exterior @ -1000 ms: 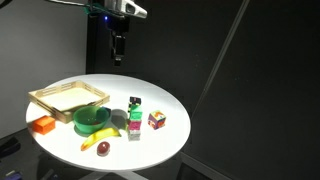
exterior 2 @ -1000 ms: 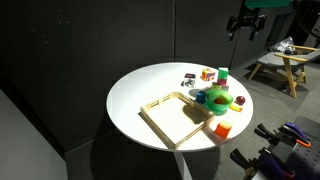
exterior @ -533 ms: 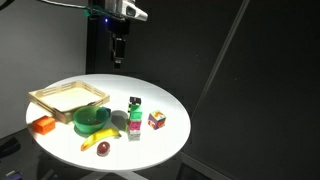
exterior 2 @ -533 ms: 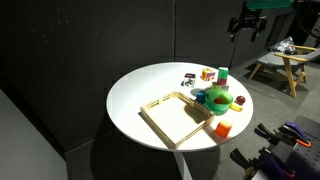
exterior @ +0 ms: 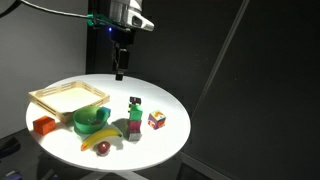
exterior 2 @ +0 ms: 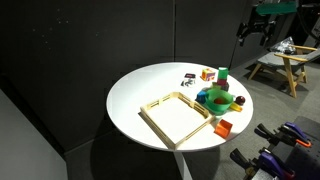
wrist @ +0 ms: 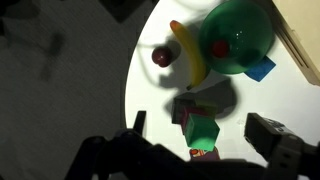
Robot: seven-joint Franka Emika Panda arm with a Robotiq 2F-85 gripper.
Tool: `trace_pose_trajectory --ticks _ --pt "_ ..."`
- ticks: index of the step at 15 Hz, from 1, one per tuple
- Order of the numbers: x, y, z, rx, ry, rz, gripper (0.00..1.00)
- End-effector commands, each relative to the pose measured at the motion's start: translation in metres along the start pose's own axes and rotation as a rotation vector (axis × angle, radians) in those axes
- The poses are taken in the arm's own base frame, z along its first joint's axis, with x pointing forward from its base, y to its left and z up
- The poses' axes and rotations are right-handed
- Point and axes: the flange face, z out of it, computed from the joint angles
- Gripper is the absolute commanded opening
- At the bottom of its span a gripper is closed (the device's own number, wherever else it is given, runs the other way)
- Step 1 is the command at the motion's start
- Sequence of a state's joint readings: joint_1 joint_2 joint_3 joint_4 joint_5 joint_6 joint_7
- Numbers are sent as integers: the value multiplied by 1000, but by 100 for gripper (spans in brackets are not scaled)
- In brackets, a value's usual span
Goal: Put the plum plush toy on the tray
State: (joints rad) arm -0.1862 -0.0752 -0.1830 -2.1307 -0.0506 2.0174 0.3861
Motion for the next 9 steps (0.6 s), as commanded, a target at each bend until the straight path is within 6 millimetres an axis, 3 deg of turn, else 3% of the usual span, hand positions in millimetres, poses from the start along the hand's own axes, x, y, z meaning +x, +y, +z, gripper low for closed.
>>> trace_pose_trajectory --ticks 1,9 --pt "-2 19 8 14 10 -27 100" --pt "-12 38 57 4 -7 -147 100"
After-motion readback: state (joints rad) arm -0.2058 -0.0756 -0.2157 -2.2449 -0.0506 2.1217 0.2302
